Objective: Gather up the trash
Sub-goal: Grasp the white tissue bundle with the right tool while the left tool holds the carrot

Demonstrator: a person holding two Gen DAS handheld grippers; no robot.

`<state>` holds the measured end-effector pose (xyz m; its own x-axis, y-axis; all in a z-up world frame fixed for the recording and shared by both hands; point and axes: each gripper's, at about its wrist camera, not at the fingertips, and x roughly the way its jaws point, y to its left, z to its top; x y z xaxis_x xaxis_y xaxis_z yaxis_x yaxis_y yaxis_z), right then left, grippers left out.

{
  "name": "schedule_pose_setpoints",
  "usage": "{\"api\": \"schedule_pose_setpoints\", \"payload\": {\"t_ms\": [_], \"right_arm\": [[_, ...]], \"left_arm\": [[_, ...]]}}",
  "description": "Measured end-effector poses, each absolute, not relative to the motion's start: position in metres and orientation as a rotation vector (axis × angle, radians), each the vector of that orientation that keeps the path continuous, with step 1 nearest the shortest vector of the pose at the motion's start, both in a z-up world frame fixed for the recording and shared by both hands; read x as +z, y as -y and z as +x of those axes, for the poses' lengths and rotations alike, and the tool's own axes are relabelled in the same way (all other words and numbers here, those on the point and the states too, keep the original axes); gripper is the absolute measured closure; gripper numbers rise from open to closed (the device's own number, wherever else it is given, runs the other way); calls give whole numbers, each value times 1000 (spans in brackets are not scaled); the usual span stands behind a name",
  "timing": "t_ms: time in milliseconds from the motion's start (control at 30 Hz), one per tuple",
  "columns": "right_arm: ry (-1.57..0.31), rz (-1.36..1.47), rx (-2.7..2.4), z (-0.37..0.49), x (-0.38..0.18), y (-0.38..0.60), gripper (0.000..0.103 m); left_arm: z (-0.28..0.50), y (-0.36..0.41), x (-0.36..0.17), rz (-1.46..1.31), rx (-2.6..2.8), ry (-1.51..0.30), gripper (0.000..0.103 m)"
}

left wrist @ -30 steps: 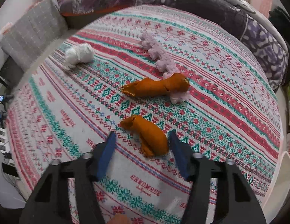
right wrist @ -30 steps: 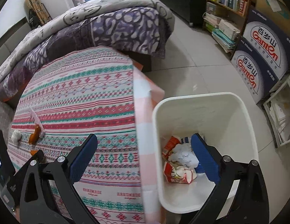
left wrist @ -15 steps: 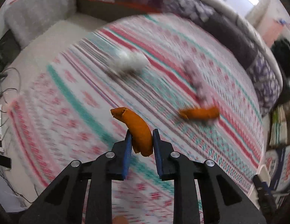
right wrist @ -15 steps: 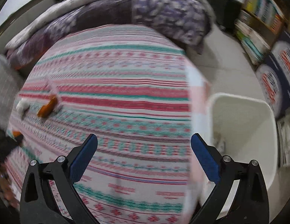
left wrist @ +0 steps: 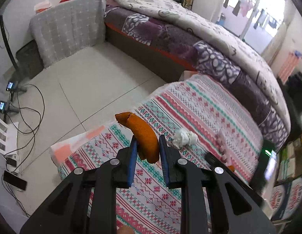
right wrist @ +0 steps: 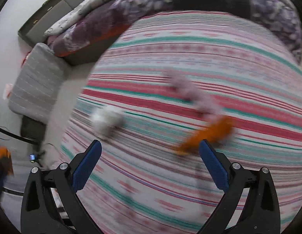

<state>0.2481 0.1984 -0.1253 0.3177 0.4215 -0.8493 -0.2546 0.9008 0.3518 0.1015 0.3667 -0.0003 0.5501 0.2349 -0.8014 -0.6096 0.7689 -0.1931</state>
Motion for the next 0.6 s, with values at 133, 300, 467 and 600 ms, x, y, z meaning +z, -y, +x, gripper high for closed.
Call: {"api": "schedule_pose_setpoints", "payload": {"t_ms": [133, 300, 467, 600], "right_arm": [[-1193, 137, 434, 258, -134, -245, 7], [-1217, 76, 364, 263, -153, -271, 7], [-1183, 26, 320, 265, -160, -275, 17], [-1151, 7, 339, 267, -154, -274, 57]], "left_arm": [[97, -384, 7, -513, 552, -821, 81], [93, -404, 6, -565, 560, -822, 81], [91, -409, 5, -579, 550, -829, 81], [92, -411, 1, -589, 549, -843, 81]]}}
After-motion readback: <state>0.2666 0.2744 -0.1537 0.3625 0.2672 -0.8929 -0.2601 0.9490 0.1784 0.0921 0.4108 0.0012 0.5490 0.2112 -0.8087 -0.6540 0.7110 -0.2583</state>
